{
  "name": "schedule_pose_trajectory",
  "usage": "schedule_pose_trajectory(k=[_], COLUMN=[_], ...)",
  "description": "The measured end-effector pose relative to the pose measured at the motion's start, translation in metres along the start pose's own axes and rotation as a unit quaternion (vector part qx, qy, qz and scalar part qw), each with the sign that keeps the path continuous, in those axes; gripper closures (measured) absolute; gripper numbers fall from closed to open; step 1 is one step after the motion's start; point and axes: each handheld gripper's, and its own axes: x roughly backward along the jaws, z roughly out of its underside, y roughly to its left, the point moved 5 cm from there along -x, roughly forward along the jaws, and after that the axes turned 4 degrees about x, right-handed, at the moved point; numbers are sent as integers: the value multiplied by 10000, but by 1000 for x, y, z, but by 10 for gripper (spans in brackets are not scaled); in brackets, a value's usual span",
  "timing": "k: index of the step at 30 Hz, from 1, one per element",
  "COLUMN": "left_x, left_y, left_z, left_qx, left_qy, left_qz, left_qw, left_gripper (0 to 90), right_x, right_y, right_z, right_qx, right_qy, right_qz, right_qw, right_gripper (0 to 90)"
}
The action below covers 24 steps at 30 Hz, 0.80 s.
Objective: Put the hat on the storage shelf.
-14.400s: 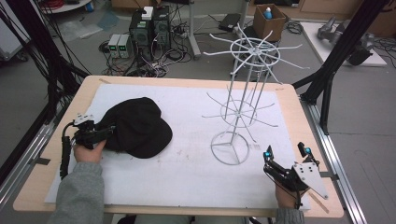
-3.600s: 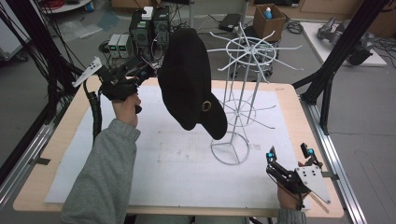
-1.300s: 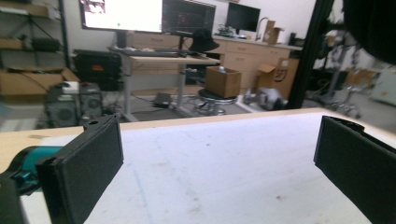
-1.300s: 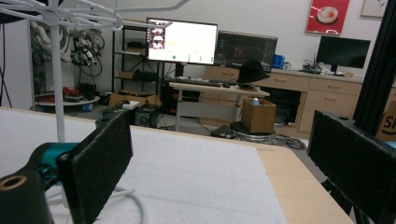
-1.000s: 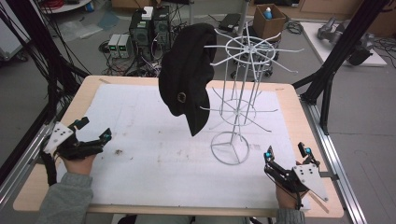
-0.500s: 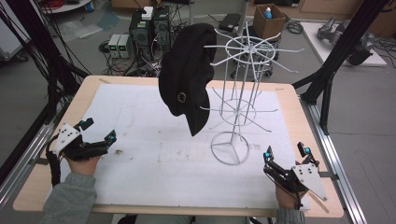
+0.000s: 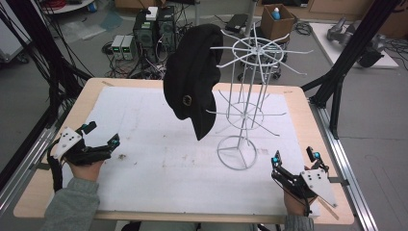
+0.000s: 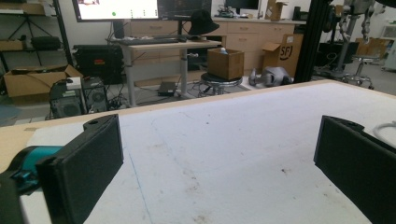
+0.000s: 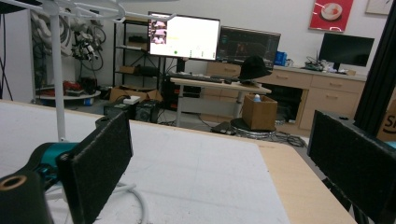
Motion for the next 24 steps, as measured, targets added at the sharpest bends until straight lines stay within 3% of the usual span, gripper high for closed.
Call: schedule_pose_trajectory(k=[24], left_x=[-1], left_y=[0], left_z=[1], left_qx=[14], left_qy=[36], left_qz=[52], left_qw=[10000], left_gripper=[17], right_x=[-1], right_y=[0], right_z=[1], right_qx=[15], right_qy=[53], right_qz=[-9], right_qw=[10000], right_gripper=[57])
